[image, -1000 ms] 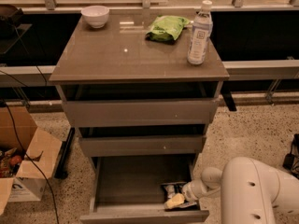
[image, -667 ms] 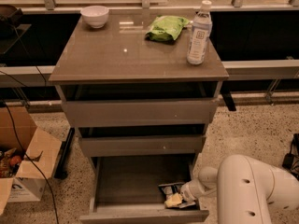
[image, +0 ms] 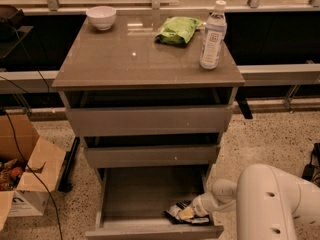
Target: Pick blue chip bag from bottom drawer and place on counter
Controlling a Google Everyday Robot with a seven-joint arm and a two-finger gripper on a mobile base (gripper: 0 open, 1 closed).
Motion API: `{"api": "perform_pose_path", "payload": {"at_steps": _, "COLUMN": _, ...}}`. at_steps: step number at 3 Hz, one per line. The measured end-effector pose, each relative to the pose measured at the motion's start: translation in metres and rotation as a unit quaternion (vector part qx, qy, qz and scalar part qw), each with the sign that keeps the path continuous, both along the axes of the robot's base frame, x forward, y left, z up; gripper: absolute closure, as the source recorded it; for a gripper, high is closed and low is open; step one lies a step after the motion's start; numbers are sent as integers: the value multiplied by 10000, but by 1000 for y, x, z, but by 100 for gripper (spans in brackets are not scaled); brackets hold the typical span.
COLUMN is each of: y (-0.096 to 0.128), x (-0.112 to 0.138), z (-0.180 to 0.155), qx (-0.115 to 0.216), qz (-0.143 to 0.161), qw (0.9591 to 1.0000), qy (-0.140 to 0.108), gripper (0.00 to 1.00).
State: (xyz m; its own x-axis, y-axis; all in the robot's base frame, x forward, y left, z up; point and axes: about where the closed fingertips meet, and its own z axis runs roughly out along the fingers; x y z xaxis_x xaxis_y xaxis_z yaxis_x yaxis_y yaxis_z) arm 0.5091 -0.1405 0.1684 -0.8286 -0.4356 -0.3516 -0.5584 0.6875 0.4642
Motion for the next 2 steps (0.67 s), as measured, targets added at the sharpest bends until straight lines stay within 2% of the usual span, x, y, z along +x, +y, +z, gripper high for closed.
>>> {"api": "perform_pose_path", "payload": {"at_steps": 1, "y": 2, "x": 7, "z": 49, "qx": 392, "qz": 16, "qw": 9976, "qy": -565, "gripper": 100}}
{"api": "perform_pose_path", "payload": {"at_steps": 2, "y": -12, "x": 11, "z": 112, "qx": 707, "qz": 25, "qw": 9907, "qy": -1163, "gripper": 100}}
